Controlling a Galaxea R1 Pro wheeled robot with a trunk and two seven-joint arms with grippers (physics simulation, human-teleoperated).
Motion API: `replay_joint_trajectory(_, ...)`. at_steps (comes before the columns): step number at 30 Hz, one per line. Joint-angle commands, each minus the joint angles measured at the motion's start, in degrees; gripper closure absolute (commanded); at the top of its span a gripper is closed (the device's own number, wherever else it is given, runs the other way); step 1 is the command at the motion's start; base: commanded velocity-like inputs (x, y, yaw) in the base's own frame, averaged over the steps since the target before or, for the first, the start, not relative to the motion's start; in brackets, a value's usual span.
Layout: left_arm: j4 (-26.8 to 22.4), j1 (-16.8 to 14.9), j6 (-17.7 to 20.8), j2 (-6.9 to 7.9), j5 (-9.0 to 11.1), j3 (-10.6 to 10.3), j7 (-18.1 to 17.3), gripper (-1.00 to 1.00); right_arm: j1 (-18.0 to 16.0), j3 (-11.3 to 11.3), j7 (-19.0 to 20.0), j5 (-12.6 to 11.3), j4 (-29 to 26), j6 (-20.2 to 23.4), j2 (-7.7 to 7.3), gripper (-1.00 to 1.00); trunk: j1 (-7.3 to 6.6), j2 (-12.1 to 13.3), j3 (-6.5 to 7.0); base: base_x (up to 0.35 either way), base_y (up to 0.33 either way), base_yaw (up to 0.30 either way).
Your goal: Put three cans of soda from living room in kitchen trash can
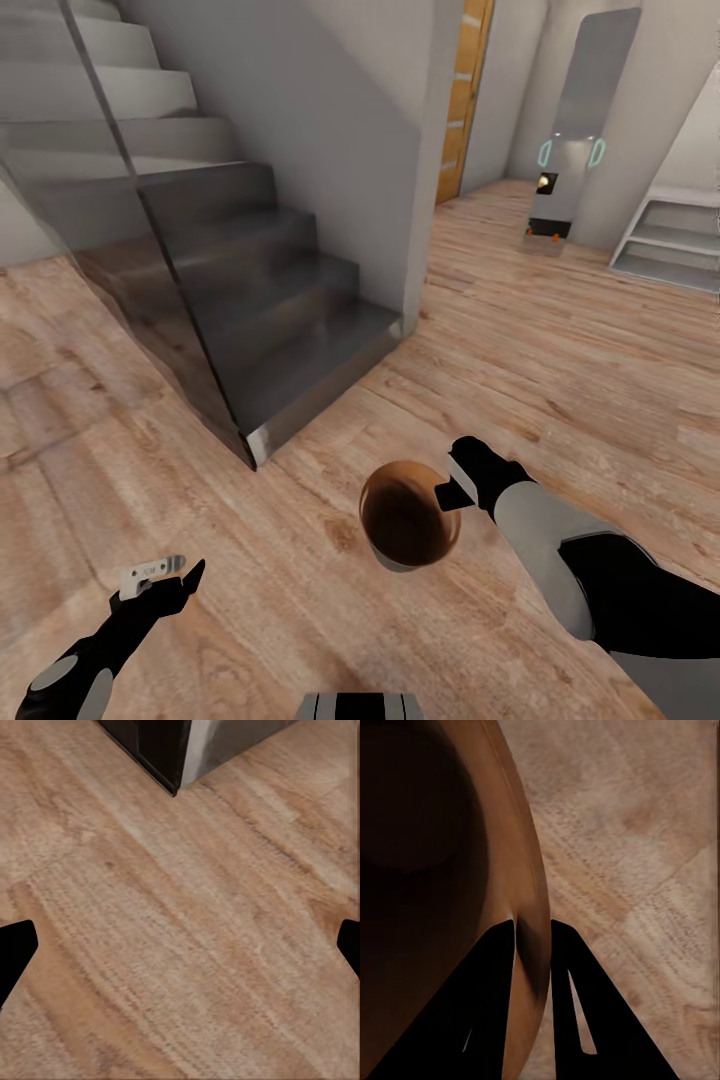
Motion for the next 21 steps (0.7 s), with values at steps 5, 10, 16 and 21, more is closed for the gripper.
replay_joint_trajectory(5, 0.01, 0.00, 0.00, 0.00, -0.02, 0.00, 0.00, -1.00, 0.09, -0.31, 0.36, -0.83, 0.01, -0.97, -0.03, 1.00, -0.32, 0.46, 1.08, 0.000, 0.000, 0.000)
replay_joint_trajectory(10, 0.01, 0.00, 0.02, 0.00, -0.02, 0.00, 0.00, -1.00, 0.26, -0.32, 0.47, -0.83, 0.06, -2.37, -0.14, 1.00, -1.42, 2.46, 1.97, 0.000, 0.000, 0.000)
replay_joint_trajectory(16, 0.01, 0.00, 0.00, 0.00, -0.03, 0.00, 0.00, -1.00, 0.57, -0.37, 0.46, -0.79, 0.01, -2.95, -0.43, 1.00, -2.74, 4.87, 3.05, 0.000, 0.000, 0.000)
replay_joint_trajectory(21, 0.03, 0.00, 0.00, 0.00, -0.03, 0.00, 0.00, -1.00, 1.15, -0.37, 0.52, -0.75, -0.03, -4.64, -0.54, 1.00, -3.84, 6.87, 3.95, 0.000, 0.000, 0.000)
